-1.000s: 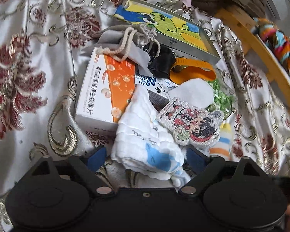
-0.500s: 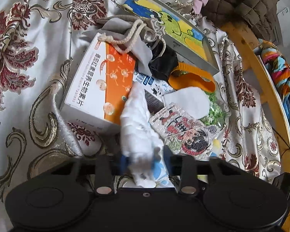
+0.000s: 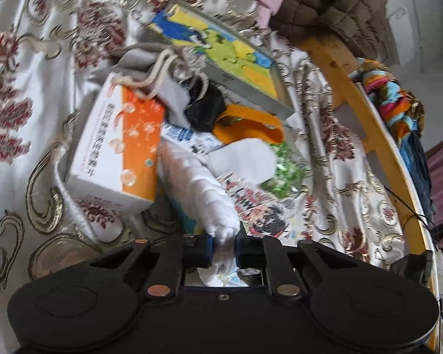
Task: Organize soft objects
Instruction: 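Lift and carry the towel and sock with both tools over the painted tray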
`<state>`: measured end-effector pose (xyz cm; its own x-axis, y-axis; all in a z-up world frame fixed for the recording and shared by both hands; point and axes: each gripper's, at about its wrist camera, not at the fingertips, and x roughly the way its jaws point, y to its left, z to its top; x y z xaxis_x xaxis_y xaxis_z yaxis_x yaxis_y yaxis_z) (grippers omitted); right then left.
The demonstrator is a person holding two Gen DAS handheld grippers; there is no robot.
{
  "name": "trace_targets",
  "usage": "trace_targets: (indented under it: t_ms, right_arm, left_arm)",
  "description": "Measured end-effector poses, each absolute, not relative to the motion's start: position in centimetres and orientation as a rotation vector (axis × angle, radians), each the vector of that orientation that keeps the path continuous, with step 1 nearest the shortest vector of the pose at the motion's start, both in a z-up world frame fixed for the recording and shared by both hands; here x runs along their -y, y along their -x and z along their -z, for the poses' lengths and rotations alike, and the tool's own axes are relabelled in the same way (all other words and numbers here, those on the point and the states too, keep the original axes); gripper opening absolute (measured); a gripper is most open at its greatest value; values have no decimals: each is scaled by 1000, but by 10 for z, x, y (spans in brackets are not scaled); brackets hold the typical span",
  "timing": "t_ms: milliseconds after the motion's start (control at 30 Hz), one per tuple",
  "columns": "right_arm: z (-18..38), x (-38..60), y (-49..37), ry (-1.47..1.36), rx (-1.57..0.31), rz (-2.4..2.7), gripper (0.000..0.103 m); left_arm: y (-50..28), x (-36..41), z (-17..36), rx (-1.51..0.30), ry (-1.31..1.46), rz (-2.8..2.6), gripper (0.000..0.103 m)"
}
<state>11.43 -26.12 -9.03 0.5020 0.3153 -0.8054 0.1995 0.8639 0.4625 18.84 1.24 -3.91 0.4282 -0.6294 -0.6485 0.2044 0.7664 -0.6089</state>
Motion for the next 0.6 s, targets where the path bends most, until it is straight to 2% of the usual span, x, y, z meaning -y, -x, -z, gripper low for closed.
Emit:
trace_targets:
  t_ms: [267, 400, 600]
  right_arm:
    - [75, 263, -105, -579, -960, -141, 27]
    - [59, 263, -94, -581, -849, -195, 25]
    - [27, 246, -76, -401, -672, -206, 24]
  left_arm:
    - [-174, -19, 19, -911, 508, 584, 12]
    - [-166, -25, 4, -829, 505, 596, 12]
    - [-157, -28, -21, -696, 468, 591, 12]
